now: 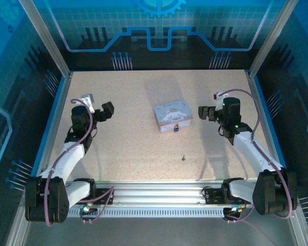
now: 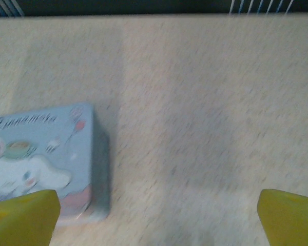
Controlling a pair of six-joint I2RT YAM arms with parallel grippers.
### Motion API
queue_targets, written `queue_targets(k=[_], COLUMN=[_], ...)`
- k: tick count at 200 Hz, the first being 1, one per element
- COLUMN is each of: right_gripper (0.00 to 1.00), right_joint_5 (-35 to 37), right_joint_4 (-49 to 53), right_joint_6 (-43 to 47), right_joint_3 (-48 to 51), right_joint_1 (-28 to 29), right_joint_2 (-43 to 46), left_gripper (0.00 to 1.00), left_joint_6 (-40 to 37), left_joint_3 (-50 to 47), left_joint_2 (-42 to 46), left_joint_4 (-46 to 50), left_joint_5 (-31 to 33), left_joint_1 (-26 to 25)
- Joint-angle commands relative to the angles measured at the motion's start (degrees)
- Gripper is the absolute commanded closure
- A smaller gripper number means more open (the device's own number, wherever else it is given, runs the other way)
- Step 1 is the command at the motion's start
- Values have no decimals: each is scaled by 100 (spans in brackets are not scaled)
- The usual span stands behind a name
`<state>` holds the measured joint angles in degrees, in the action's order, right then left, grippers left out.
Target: Unlock the padlock with the key
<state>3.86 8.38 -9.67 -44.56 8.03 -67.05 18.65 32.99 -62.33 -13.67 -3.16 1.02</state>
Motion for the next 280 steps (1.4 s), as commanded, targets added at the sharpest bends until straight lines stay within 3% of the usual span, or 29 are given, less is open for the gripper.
queue_targets(k=[1, 33, 62, 134, 181, 280], right_gripper=[1, 7, 16, 32, 42, 56], right_joint_5=[-110, -45, -363, -568, -442, 70], right_joint_4=[2166, 2938, 3030, 2784, 2756, 2879], right_joint_6=[-659, -1332, -1913, -1948, -1926, -1850], right_joint_3=[-302, -146, 188, 370, 263, 11], right_joint_1=[526, 1696, 2360, 3137, 3505, 3573], right_joint_2=[163, 324, 241, -839, -1568, -1582], left_gripper=[1, 1, 2, 2, 2, 1], left_joint_6=[962, 1621, 1955, 2345, 2388, 2301], left_joint_3=[-48, -405, -482, -244, -6, 49], left_joint_2=[185, 358, 97, -1028, -1520, -1521], left_joint_4=[1367, 964, 467, -630, -857, -756], left_joint_5=[-868, -1141, -1153, -995, -976, -948], left_joint_1=[-233, -957, -1708, -2977, -3221, -3239])
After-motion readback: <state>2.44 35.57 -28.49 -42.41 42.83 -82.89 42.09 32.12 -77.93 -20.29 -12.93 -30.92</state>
